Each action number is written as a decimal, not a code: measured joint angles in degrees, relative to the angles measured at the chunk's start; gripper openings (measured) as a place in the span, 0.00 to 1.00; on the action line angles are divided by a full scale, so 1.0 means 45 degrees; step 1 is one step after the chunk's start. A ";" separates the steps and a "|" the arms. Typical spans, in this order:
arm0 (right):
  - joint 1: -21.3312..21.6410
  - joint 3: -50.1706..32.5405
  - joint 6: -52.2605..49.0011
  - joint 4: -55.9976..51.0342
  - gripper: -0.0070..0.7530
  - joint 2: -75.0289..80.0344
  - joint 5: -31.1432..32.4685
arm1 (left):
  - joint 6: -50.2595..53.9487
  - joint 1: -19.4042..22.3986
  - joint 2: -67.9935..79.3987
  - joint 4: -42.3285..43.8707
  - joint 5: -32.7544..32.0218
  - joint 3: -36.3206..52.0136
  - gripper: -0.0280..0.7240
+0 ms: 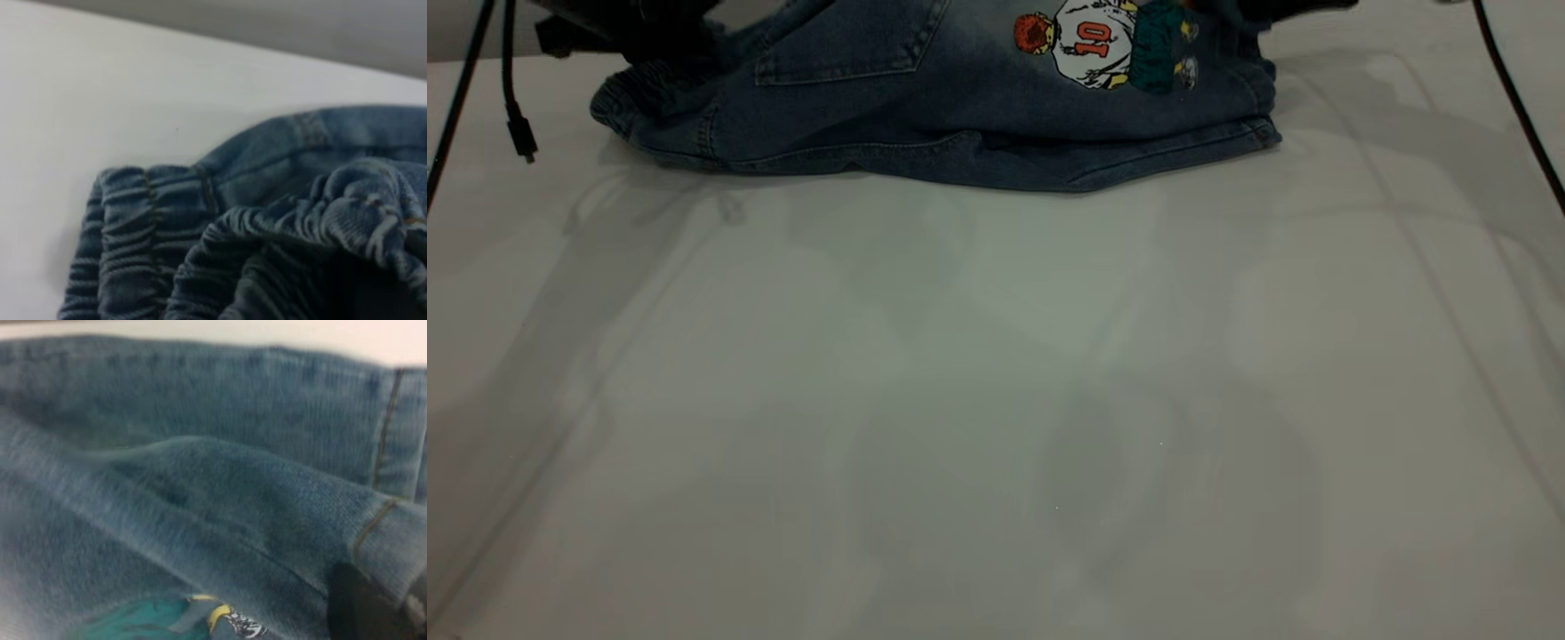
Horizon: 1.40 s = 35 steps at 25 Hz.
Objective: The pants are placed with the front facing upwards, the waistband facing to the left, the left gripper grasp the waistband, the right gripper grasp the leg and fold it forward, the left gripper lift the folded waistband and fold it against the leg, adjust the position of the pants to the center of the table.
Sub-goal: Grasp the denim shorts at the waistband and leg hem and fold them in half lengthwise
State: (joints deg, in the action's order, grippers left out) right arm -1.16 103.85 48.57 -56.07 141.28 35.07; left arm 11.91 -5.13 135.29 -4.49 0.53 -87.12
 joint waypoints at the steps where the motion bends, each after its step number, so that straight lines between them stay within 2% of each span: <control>1: 0.0000 0.0000 0.0000 0.0000 0.04 0.0052 -0.0002 | 0.0000 0.0000 0.0035 0.0000 -0.0015 -0.0013 0.14; 6: 0.0000 0.0000 -0.0011 -0.0109 0.06 0.0168 -0.0292 | -0.0529 0.0000 0.0052 0.0012 0.0464 -0.0013 0.14; 9: 0.0000 0.0000 -0.0023 -0.0175 0.13 0.0168 -0.0540 | -0.0587 0.0000 0.0076 0.0012 0.0490 -0.0013 0.14; 11: 0.0000 0.0000 -0.0023 -0.0138 0.23 0.0168 -0.0540 | -0.0587 0.0000 0.0136 0.0012 0.0511 -0.0013 0.14; 16: 0.0000 0.0000 -0.0023 -0.0153 0.58 0.0168 -0.0516 | -0.0587 0.0000 0.0182 0.0012 0.0518 -0.0013 0.14; 19: 0.0000 0.0000 -0.0102 -0.0153 0.71 0.0153 -0.0516 | -0.0695 0.0000 0.0182 0.0012 0.0463 -0.0013 0.14; 22: 0.0000 0.0000 -0.0113 -0.0153 0.75 0.0153 -0.0501 | -0.0958 0.0000 0.0182 0.0012 0.0419 -0.0013 0.14; 26: 0.0000 0.0000 -0.0127 -0.0221 0.75 0.0153 -0.0428 | -0.1773 -0.0010 0.0182 0.0012 0.0678 -0.0013 0.16; 29: 0.0000 0.0000 -0.0127 -0.0360 0.74 0.0153 -0.0277 | -0.2044 -0.0010 0.0182 0.0012 0.0760 -0.0013 0.27; 35: 0.0000 0.0000 -0.0127 -0.0581 0.74 0.0153 0.0244 | -0.2031 -0.0010 0.0182 0.0000 0.0883 -0.0001 0.68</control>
State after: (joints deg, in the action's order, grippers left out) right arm -1.16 103.85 48.00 -58.68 141.97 36.17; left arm 2.77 -5.17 136.11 -4.49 4.50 -87.12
